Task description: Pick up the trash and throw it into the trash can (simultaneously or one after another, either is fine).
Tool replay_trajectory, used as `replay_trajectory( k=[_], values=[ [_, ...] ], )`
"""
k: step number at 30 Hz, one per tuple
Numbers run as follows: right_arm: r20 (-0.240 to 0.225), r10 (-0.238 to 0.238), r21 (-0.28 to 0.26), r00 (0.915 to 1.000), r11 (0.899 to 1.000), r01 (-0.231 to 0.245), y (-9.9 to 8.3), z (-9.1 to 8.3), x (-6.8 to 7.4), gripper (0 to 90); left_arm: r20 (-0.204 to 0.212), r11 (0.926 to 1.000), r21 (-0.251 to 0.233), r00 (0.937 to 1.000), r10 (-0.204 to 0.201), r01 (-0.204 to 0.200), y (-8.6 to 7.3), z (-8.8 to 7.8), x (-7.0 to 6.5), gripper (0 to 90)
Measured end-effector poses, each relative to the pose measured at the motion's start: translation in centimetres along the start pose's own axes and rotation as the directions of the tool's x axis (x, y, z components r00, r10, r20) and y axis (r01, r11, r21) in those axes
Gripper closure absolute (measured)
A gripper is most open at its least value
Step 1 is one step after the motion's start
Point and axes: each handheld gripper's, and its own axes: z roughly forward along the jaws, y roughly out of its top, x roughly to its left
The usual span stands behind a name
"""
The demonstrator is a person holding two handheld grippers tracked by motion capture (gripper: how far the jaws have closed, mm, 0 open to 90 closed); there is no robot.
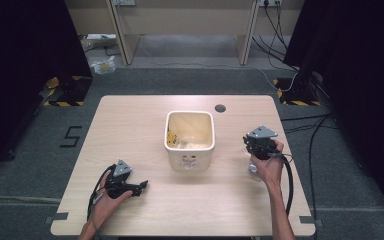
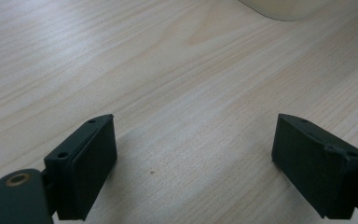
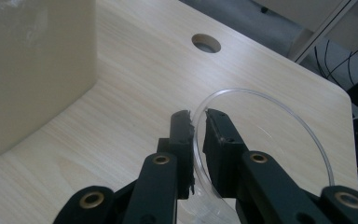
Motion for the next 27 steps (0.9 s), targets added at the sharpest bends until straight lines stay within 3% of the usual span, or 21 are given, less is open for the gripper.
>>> replay_trajectory(
  k=[27],
  values=[
    [-0.037, -0.003, -0.064, 0.9993, 0.998, 0.000, 1.0, -1.7, 0.6, 81.7, 0.000, 1.0000, 0.001, 1.0000, 0.000, 0.000, 0.0, 0.0, 0.0, 13.0]
  ],
)
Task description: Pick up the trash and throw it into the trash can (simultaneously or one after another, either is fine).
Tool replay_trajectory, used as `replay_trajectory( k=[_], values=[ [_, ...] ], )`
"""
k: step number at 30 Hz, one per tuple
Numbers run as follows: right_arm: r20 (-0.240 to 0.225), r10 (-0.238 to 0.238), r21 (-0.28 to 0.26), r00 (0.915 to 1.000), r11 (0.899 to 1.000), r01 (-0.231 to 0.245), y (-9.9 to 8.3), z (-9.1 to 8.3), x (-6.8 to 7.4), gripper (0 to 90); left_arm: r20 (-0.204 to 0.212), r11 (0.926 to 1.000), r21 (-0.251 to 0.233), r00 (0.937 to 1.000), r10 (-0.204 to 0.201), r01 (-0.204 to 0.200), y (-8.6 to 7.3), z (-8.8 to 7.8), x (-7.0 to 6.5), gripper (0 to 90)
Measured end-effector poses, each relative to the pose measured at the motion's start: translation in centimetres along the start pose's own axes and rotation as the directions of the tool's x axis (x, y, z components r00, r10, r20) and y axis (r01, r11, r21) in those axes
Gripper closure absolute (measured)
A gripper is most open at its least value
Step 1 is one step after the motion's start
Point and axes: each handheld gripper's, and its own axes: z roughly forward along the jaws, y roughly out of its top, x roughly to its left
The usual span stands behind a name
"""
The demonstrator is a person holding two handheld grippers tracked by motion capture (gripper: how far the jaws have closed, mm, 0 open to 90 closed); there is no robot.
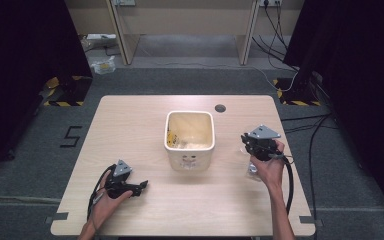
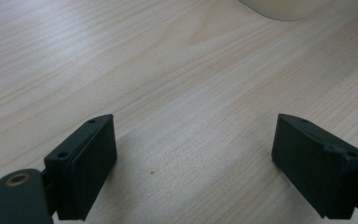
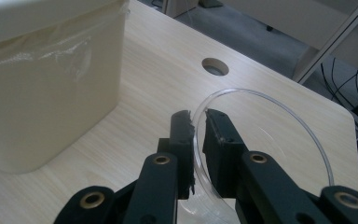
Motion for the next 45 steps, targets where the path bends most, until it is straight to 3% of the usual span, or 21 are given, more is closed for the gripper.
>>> replay_trajectory(
  k=[14, 45],
  values=[
    [-0.001, -0.050, -0.024, 0.9988, 0.998, 0.050, 1.3, -1.1, 1.0, 81.7, 0.001, 1.0000, 0.000, 1.0000, -0.001, 0.001, 0.0, 0.0, 0.0, 13.0],
    [-0.021, -0.100, -0.110, 0.9948, 0.989, 0.097, 3.6, -3.7, 2.9, 81.7, 0.002, 1.0000, 0.001, 1.0000, 0.000, 0.000, 0.0, 0.0, 0.0, 13.0]
  ],
)
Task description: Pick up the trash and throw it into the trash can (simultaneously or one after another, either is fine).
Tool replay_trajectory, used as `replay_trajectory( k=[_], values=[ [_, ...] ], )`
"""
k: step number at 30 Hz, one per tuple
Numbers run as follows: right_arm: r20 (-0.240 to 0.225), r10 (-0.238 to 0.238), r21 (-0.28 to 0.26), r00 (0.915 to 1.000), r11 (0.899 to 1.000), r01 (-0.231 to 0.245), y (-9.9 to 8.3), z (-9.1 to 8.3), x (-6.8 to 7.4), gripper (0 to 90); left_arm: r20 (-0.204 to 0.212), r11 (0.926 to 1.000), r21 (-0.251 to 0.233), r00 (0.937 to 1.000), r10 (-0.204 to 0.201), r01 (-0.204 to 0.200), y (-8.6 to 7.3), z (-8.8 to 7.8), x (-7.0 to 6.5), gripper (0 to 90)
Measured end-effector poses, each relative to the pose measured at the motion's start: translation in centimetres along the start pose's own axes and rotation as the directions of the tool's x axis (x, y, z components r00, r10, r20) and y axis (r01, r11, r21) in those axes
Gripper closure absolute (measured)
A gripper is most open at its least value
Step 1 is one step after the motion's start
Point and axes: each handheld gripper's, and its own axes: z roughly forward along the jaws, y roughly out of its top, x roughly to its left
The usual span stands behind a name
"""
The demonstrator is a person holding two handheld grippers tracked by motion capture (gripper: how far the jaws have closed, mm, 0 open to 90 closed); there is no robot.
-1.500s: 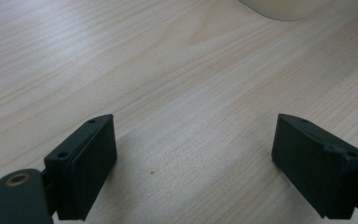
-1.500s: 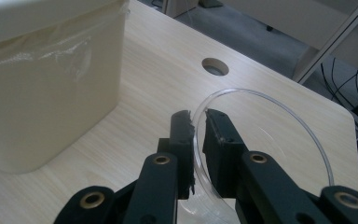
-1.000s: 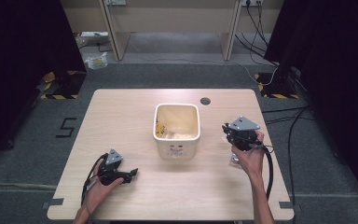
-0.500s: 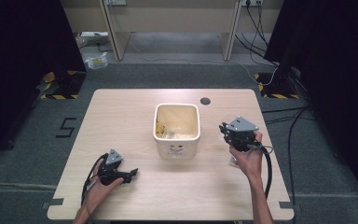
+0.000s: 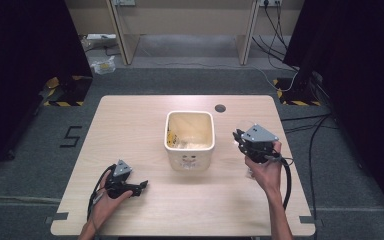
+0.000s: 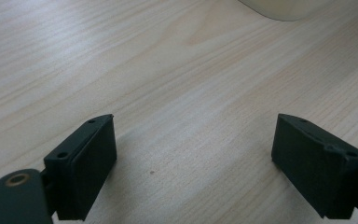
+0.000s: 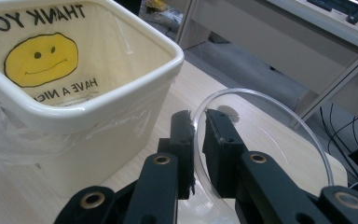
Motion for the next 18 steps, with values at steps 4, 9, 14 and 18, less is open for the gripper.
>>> replay_trajectory(
  k=[4, 9, 14, 18],
  values=[
    [0.005, 0.003, -0.005, 1.0000, 1.000, -0.003, 0.03, -0.25, 0.02, 81.7, 0.001, 1.0000, 0.000, 1.0000, 0.000, 0.000, 0.00, 0.00, 0.00, 13.0],
    [0.005, -0.003, -0.016, 1.0000, 1.000, 0.004, 0.35, -0.53, 0.08, 81.7, 0.000, 1.0000, -0.001, 1.0000, 0.000, 0.000, 0.00, 0.01, 0.00, 13.0],
    [0.003, -0.010, -0.022, 0.9999, 1.000, 0.010, 0.61, -0.77, 0.19, 81.7, 0.001, 1.0000, 0.000, 1.0000, 0.000, 0.000, 0.00, 0.00, 0.01, 13.0],
    [0.003, -0.015, -0.023, 0.9999, 1.000, 0.015, 0.93, -0.79, 0.07, 81.7, 0.001, 1.0000, 0.001, 1.0000, 0.000, 0.000, 0.00, 0.00, 0.01, 13.0]
  ],
)
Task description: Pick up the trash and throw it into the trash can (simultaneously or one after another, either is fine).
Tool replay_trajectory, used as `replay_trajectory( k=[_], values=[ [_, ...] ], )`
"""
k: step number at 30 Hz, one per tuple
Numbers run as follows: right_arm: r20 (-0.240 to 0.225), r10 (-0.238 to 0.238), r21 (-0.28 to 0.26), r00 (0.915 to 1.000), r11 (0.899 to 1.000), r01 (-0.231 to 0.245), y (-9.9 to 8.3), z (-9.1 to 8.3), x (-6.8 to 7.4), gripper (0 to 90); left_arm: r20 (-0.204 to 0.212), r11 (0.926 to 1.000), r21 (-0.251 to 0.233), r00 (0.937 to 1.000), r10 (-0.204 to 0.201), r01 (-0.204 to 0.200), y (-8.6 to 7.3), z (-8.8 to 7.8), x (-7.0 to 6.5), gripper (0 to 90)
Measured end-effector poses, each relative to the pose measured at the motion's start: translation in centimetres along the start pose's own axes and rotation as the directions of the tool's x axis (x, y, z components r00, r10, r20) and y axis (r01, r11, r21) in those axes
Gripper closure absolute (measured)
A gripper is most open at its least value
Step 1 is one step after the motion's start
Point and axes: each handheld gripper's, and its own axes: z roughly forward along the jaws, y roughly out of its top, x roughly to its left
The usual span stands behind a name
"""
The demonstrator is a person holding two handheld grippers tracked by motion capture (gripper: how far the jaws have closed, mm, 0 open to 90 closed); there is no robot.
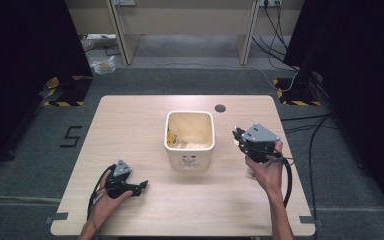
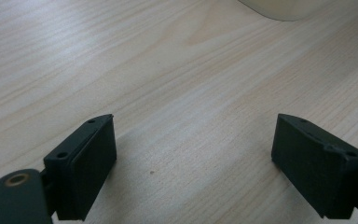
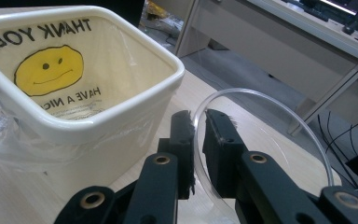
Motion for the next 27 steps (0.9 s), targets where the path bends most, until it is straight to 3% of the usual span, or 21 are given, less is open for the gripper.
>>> replay_trajectory(
  k=[14, 27],
  values=[
    [0.007, -0.020, -0.027, 0.9998, 0.999, 0.020, 2.3, -0.5, -0.4, 81.7, 0.000, 1.0000, 0.001, 1.0000, 0.001, -0.001, 0.0, 0.0, 0.0, 13.0],
    [-0.011, -0.045, -0.057, 0.9989, 0.997, 0.044, 4.5, -0.5, 0.1, 81.7, -0.001, 1.0000, -0.001, 1.0000, 0.000, 0.000, 0.0, 0.0, 0.0, 13.0]
  ],
)
